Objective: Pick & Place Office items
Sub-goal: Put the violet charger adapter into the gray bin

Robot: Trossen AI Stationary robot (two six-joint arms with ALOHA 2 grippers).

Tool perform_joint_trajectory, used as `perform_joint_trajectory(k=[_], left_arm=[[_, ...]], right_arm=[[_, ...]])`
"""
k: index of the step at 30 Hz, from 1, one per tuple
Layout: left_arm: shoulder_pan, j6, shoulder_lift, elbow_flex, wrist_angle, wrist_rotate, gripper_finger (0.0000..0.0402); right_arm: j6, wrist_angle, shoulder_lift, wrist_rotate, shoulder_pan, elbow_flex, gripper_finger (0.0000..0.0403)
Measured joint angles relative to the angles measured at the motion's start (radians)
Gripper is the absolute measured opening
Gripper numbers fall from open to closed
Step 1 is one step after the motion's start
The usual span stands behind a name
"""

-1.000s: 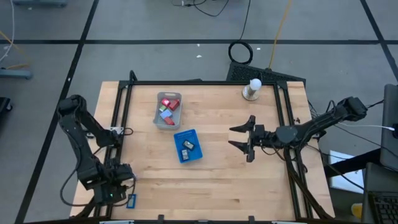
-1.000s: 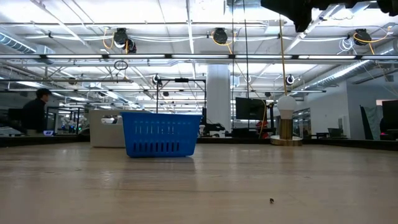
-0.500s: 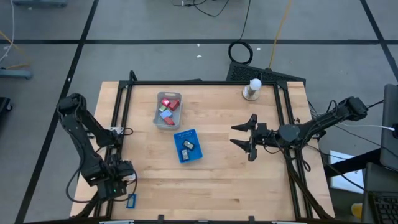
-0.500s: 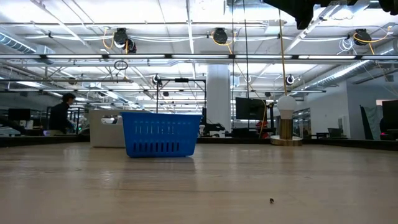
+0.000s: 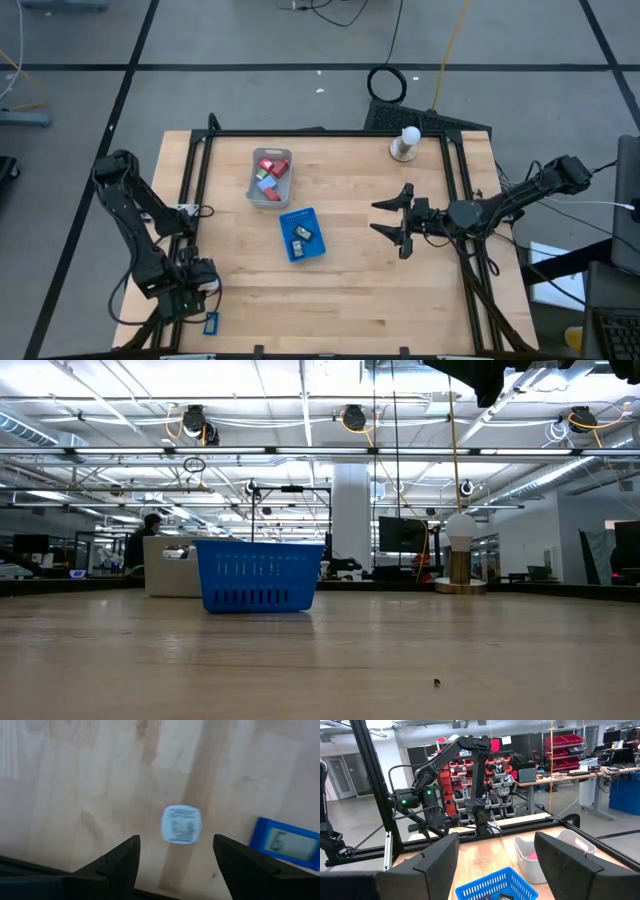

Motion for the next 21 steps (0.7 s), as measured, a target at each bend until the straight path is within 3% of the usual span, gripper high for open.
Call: perform_joint_trajectory(k=[21], left_arm=[[0.077, 0.067, 0.0, -0.142, 0.207, 0.01, 0.025]], right_arm=[[0.0, 0.0, 0.0, 0.001, 0.0, 0.0, 0.0251]])
